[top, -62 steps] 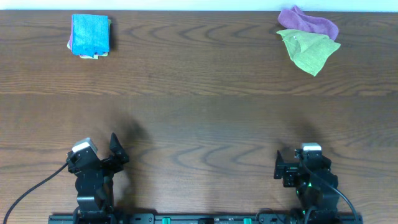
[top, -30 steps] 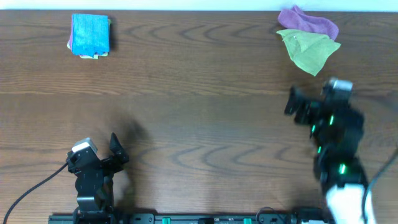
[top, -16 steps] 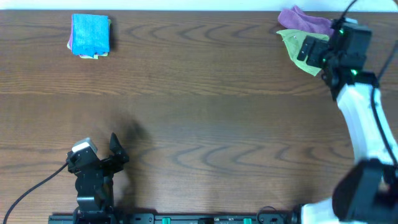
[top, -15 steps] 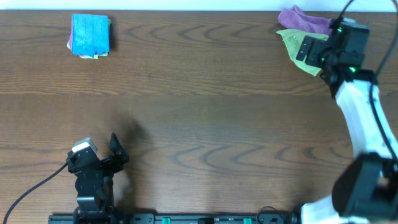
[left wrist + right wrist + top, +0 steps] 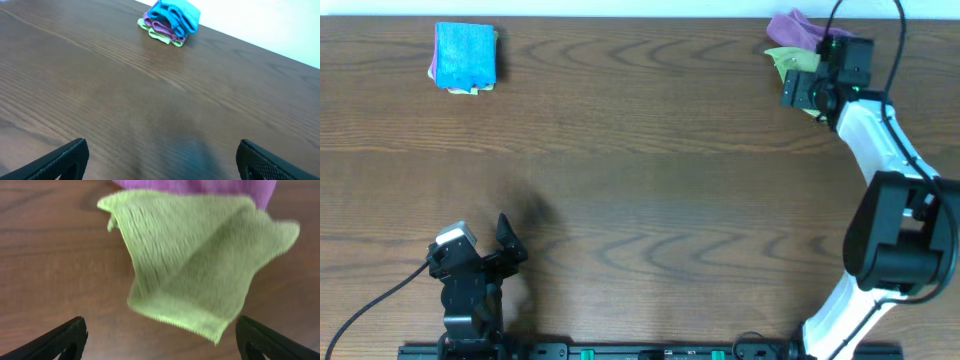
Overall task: Fold the cloth
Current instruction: 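Reach the right gripper to the green cloth and grasp its corner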
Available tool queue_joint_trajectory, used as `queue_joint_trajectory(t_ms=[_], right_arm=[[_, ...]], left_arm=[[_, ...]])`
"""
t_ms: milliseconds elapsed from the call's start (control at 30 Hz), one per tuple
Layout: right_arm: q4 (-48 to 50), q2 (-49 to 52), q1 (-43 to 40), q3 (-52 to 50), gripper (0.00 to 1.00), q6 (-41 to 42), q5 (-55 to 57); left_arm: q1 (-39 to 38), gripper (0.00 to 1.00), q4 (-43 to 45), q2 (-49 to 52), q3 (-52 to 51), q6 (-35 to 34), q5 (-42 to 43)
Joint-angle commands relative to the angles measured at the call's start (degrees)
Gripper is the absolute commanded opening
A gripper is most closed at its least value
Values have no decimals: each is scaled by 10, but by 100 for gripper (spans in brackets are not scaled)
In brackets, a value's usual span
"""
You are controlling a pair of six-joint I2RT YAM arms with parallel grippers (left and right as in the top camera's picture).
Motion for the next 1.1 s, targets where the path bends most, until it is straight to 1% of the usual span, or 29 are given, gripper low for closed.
queue_joint_trajectory(t_ms=[0, 100, 267, 333, 367, 433, 467, 500, 567, 600, 700, 800, 933, 1067], right_arm=[[7, 23, 10, 33, 92, -26, 17], [8, 44, 13, 57, 86, -26, 17], [-2, 59, 20, 60, 80, -33, 20], [-3, 59, 22, 60, 76, -35, 30], [-2, 59, 22, 61, 72, -35, 39], [-4, 59, 22, 61, 59, -35, 53], [-4, 59, 22, 61, 49, -35, 53], [-4, 59, 22, 61, 24, -35, 54], [-5, 59, 22, 61, 7, -34, 62], [-8, 59, 22, 61, 3, -34, 64], [-25, 58, 23, 64, 1, -29, 64], [-70, 55, 29, 94, 1, -23, 61], [-144, 41, 53, 171, 1, -23, 62], [-229, 16, 88, 279, 1, -27, 62]], left_arm=[[-1, 95, -4, -3, -12, 0, -4], [-1, 95, -3, -3, -12, 0, -4], [-1, 95, -4, -3, -12, 0, -4], [-1, 95, -3, -3, -12, 0, -4], [-1, 95, -3, -3, -12, 0, -4], [-1, 95, -4, -3, -12, 0, -4], [-1, 95, -4, -3, -12, 0, -4], [-1, 95, -3, -3, -12, 0, -4], [-1, 96, -4, -3, -12, 0, -4], [-1, 95, -3, -3, -12, 0, -4], [-1, 95, -3, -3, -12, 0, -4], [-1, 95, -4, -3, -12, 0, -4], [-1, 95, -4, -3, -12, 0, -4], [-1, 95, -3, -3, -12, 0, -4]])
